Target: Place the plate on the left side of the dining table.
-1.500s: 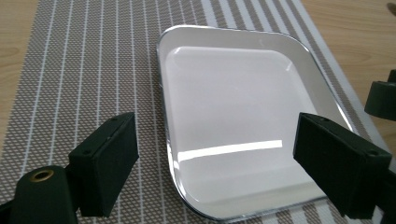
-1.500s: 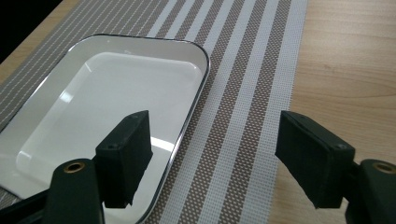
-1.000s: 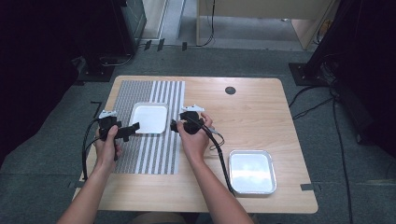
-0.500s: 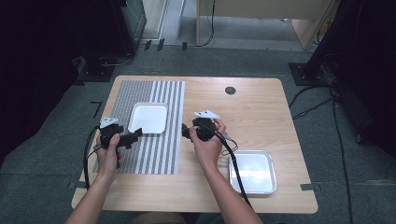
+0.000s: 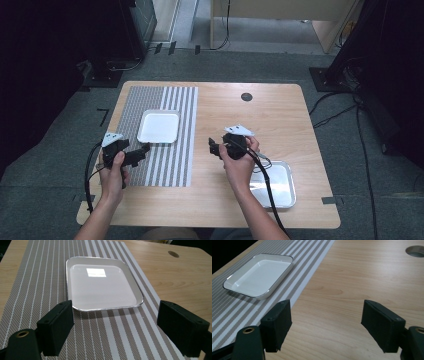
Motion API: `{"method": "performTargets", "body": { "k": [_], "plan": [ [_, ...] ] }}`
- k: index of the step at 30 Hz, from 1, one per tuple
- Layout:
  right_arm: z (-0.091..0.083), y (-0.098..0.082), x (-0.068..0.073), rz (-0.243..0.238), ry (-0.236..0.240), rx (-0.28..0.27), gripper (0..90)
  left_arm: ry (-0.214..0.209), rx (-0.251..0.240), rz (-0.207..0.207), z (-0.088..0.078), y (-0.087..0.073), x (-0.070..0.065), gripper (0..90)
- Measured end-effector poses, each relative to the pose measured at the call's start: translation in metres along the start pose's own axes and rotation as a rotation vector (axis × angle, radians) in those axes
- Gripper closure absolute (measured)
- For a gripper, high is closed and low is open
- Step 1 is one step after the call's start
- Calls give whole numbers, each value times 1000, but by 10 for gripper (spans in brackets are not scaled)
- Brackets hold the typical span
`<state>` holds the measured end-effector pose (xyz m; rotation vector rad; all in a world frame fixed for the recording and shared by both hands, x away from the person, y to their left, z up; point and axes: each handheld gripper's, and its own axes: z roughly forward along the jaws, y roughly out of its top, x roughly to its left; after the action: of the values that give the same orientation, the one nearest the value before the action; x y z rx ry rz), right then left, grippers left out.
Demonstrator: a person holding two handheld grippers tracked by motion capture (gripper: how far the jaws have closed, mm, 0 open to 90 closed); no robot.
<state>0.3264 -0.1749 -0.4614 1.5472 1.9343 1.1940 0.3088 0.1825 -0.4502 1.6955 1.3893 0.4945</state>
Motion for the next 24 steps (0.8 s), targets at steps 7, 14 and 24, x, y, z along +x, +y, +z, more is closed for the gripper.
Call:
{"method": "performTargets", "body": {
  "k": [7, 14, 24],
  "plan": [
    [-23, -12, -17, 25, 0, -8, 246, 8, 7, 45, -10, -12, -9, 140],
    [-45, -20, -34, 40, -13, -21, 247, 14, 3, 57, -18, -25, -17, 140],
    [-70, -39, -56, 78, -21, -25, 247, 29, 9, 47, -26, -39, -16, 140]
  ]
}}
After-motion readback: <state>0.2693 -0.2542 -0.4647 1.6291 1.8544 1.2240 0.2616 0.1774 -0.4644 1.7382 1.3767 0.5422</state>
